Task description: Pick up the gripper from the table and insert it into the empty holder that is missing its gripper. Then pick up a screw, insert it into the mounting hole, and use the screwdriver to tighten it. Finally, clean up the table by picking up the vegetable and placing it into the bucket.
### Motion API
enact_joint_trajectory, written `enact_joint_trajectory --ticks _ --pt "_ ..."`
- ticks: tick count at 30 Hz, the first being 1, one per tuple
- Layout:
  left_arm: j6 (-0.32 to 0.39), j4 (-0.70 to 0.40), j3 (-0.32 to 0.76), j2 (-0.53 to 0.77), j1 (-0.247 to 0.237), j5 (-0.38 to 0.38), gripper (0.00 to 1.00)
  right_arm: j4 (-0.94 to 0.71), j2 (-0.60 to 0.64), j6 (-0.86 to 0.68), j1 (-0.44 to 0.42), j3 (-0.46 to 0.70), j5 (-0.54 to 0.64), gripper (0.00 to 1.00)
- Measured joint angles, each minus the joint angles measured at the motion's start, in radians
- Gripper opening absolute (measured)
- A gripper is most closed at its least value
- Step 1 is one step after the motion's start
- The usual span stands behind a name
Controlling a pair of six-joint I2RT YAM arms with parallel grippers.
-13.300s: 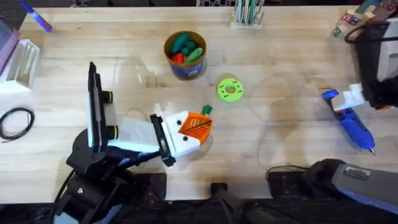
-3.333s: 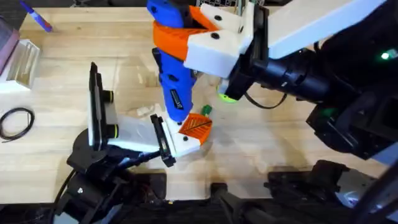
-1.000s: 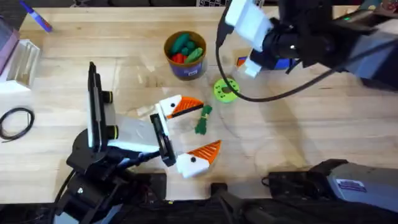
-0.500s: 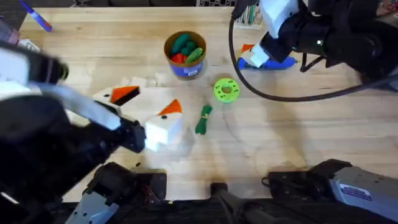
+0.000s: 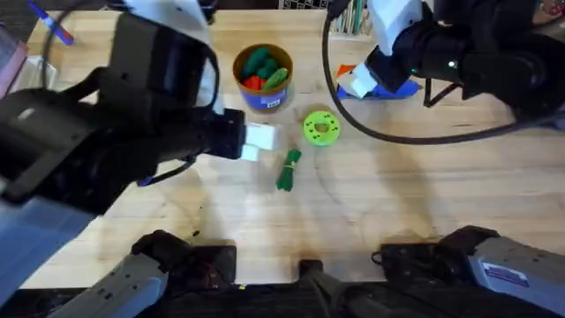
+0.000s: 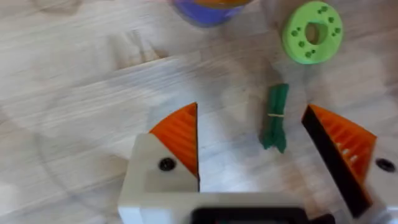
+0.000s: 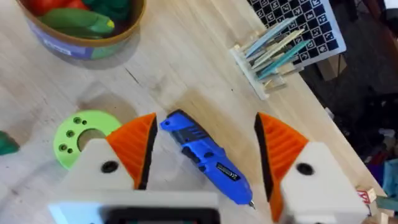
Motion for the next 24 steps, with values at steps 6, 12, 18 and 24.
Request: enact_joint_trajectory --ticks 6,12,18,24 --pt "0.001 0.029 0.009 0.214 -0.047 0.161 0.985 0.000 -0.084 0.032 -0.038 0.000 -0.001 0.871" --pt "-0.053 0.084 0.009 0.456 -0.139 0.194 0.987 -0.004 -0.139 0.122 -0.145 0.000 0.000 0.871" --pt "-0.092 0.181 0.015 0.580 -0.228 0.151 0.986 -0.009 -0.193 0.193 -0.211 0.000 0.000 0.871" --pt "-0.117 0.191 0.044 0.626 -0.234 0.154 0.789 -0.009 -0.219 0.211 -0.213 0.000 0.000 0.871"
